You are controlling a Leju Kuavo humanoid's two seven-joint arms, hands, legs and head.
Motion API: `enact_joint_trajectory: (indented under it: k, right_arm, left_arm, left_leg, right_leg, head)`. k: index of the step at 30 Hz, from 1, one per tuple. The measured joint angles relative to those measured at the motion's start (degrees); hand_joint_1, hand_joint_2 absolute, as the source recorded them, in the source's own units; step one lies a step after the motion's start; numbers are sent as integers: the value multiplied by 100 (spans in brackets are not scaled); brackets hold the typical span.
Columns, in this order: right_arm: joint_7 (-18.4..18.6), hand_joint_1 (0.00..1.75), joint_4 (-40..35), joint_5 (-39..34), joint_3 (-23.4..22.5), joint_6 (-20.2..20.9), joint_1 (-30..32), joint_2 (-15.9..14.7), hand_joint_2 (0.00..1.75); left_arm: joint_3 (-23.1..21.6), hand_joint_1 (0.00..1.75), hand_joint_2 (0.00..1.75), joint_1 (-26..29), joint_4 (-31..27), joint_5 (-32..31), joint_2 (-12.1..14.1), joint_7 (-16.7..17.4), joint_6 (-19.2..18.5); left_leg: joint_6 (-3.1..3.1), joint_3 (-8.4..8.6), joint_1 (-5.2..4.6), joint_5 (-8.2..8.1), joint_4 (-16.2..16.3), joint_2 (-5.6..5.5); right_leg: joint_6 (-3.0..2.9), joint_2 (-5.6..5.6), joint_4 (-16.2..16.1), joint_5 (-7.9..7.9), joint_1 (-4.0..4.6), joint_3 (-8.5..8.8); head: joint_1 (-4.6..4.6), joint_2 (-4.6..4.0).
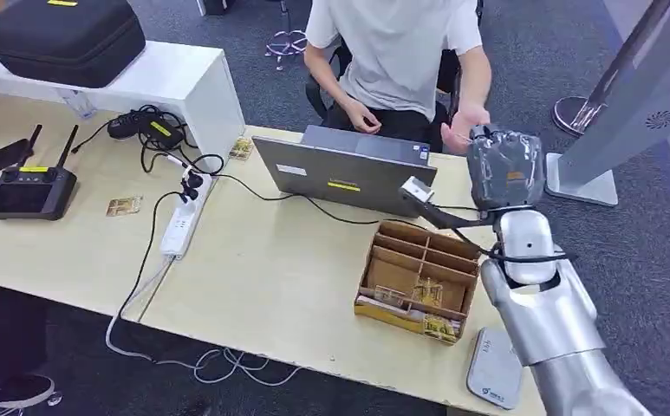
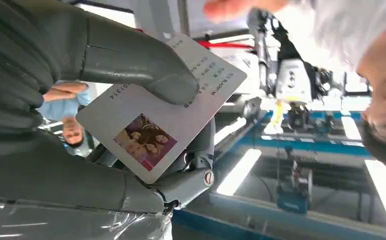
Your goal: Pass the card to the sensor for recognition and then transmit it.
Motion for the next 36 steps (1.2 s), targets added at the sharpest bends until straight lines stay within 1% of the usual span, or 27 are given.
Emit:
enact_joint_trajectory:
  k: [4, 9, 15, 16, 20, 23, 26, 30, 33, 36]
  right_arm:
    - [259, 175, 533, -2, 24, 38, -357, 161, 175]
    - [340, 175, 948, -20, 28, 22, -574, 271, 175]
    - [441, 175, 1267, -28, 26, 38, -694, 297, 175]
    - [441, 0, 1305, -28, 26, 34, -695, 297, 175]
    - [368, 0, 1390, -26, 26, 7, -695, 306, 175]
    - [274, 0, 1394, -26, 26, -17, -689, 308, 175]
    - [84, 0, 1302, -64, 26, -74, -603, 308, 175]
    - [-257, 0, 847, -291, 26, -223, -227, 269, 175]
    - [-631, 0, 397, -669, -5, -498, 174, 124, 175]
    - [-970, 0, -247, -1024, -114, -607, 727, -83, 175]
  left_arm:
    - [-26, 0, 175, -13, 0, -39, 0, -33, 15]
    - [-28, 0, 175, -13, 0, -63, 0, -48, 17]
    - [-28, 0, 175, -17, 20, -70, 0, -55, 24]
    - [-28, 0, 175, -17, 20, -72, 0, -57, 24]
    - [-28, 0, 175, -19, 22, -92, 0, -136, 15]
    - [-28, 0, 175, -20, 22, -87, -4, -166, 92]
    - [-28, 0, 175, -22, 22, -70, -7, -142, 133]
    - [-28, 0, 175, -18, 22, -30, -13, -59, 127]
    - [-20, 0, 175, -7, 22, 35, -15, -57, 127]
    - [2, 0, 175, 9, 22, 112, -15, -55, 127]
  left_leg:
    - [0, 1, 0, 1, 1, -1]
    - [0, 1, 1, 0, 1, -1]
    - [-1, -2, 1, 0, 1, -1]
    - [-1, -4, 1, 0, 1, -1]
    - [-1, -5, 1, 0, 1, -1]
    - [-1, -6, 1, 0, 1, -1]
    - [-1, -5, 1, 0, 1, -1]
    - [-1, -4, 1, 0, 1, -1]
    - [-1, -5, 1, 0, 1, -8]
    - [-1, -6, 0, -3, 1, -10]
  right_leg:
    - [0, -2, 0, 0, 0, 0]
    - [0, -2, 0, 0, 0, -1]
    - [0, -2, 0, 0, 0, -4]
    - [0, -2, 0, 0, 0, -5]
    - [0, 0, 0, 0, 0, -8]
    - [-1, -1, 0, 0, 0, -9]
    - [-1, -1, 0, 0, 0, -9]
    - [-1, -2, -1, 0, 0, -10]
    - [0, -7, -3, -1, 0, -10]
    - [1, -7, -8, -1, 0, -8]
  head:
    - [0, 0]
    - [-2, 0]
    - [0, 0]
    - [0, 0]
    - [0, 0]
    - [0, 0]
    - [0, 0]
    - [0, 0]
    - [0, 0]
    - [-2, 0]
